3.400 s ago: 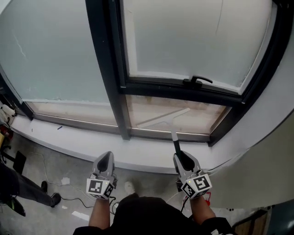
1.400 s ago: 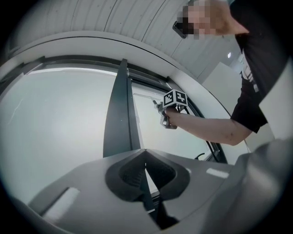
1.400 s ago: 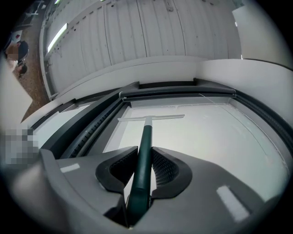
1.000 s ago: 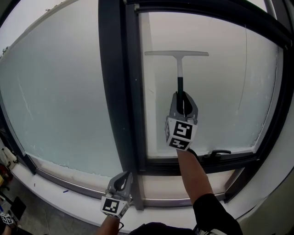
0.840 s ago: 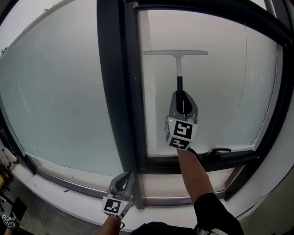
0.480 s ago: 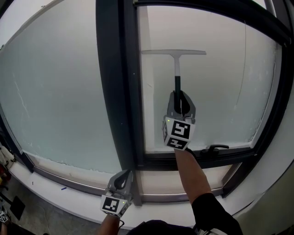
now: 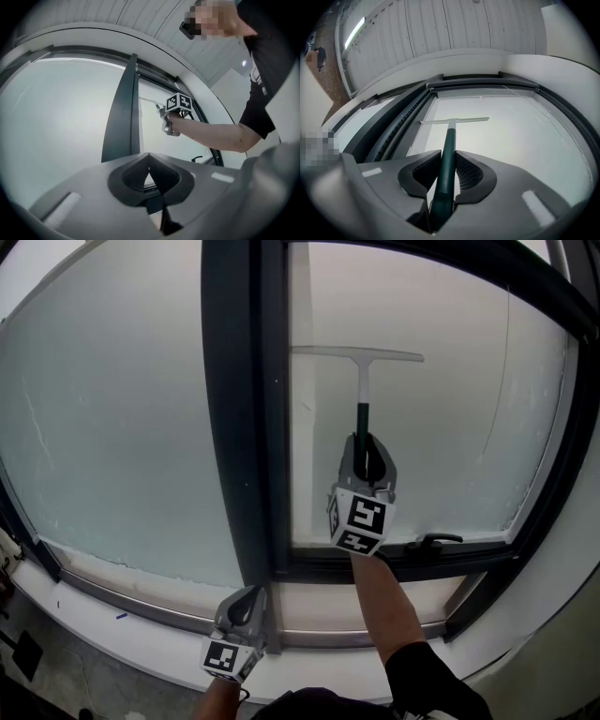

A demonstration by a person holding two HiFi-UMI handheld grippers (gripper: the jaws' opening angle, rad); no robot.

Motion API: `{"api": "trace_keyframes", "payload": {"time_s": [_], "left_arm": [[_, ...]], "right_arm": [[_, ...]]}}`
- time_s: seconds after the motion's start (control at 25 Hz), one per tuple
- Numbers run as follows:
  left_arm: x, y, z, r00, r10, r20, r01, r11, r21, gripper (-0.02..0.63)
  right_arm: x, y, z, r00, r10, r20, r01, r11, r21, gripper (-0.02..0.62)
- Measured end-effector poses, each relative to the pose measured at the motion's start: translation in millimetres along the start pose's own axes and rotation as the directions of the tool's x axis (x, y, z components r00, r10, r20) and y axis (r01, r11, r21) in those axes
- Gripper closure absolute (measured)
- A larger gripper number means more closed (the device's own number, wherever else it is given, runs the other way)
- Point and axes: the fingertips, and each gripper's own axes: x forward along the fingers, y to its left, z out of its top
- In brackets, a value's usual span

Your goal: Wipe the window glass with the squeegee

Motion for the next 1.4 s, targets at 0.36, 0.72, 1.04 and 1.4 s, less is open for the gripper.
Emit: {"api": "trace_keyframes", "payload": {"time_s": [0.36, 0.72, 1.04, 1.4], "left_arm": [[-8.0, 3.3, -11.5, 0.999, 0.027, -0.034, -0.027, 1.0, -0.003, 0.607], [-4.8, -7.9, -12.5, 0.999, 0.009, -0.038, -0.009, 1.0, -0.02, 0.607], [-5.7, -7.2, -19.2, 0.998, 0.012, -0.064, -0.012, 1.0, -0.004, 0.607], [-9.9, -9.4, -23.8, 0.997, 0.013, -0.082, -0.015, 1.0, -0.018, 0.607]], "right_arm": [[-17.3, -2.8, -20.4, 0.999, -0.005, -0.035, 0.003, 0.999, -0.049, 0.5], [-32.1, -2.8, -35.2, 0.998, 0.013, -0.063, -0.016, 0.998, -0.053, 0.5], [-48.3, -1.6, -50.7, 0.996, 0.026, -0.08, -0.031, 0.998, -0.053, 0.5], [-65.0, 0.4, -68.2, 0.994, 0.029, -0.107, -0.036, 0.997, -0.062, 0.5]]}}
